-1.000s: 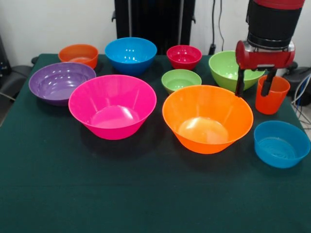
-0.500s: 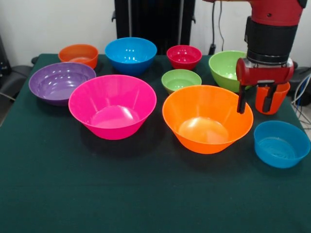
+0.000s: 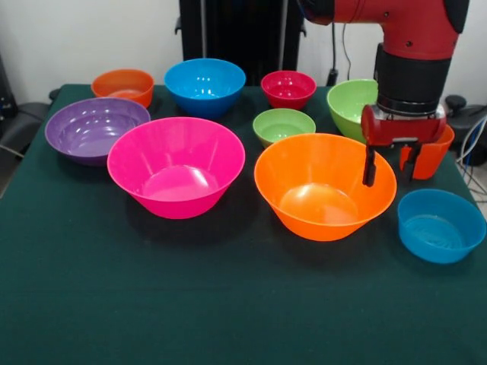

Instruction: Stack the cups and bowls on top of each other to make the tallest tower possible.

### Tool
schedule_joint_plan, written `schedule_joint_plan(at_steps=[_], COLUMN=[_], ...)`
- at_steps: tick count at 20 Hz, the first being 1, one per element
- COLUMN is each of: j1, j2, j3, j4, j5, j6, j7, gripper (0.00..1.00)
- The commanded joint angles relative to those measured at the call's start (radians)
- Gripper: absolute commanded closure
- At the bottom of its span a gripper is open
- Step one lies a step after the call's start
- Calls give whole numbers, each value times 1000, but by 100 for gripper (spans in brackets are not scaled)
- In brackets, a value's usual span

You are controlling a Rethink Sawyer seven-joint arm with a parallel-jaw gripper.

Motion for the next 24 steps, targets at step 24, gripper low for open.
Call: schedule_joint_plan(at_steps=[24], j1=[38], j2=[-30], j3=[10], j4=[52], j5=[-22], j6=[58], j7=[108], gripper=[0])
